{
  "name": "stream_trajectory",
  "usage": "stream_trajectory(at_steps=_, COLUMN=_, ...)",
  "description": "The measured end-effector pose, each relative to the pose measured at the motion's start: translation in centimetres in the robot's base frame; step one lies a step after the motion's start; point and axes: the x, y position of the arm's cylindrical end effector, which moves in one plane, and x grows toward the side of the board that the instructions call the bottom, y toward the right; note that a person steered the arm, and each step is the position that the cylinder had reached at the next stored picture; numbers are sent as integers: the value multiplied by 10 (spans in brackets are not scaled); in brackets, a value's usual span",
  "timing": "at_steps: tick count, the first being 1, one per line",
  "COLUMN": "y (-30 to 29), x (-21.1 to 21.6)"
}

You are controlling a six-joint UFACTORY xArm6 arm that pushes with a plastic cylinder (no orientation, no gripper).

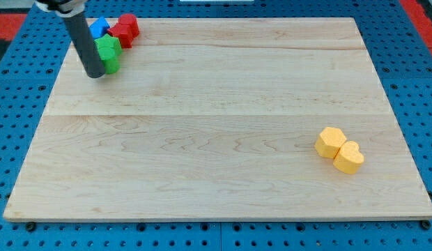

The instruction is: Move your arm to the right of the yellow blocks

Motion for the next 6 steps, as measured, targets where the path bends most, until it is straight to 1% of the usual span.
stream_trajectory(at_steps=1, y=64, x=38)
stream_trajectory(at_steps=2, y=177, x=67)
stream_trajectory(at_steps=3, y=295, x=72)
stream_trajectory(at_steps=4, y=400, x=84)
stream_trajectory(at_steps=5, y=451, x=143)
stream_trajectory(at_steps=6, y=439, x=202)
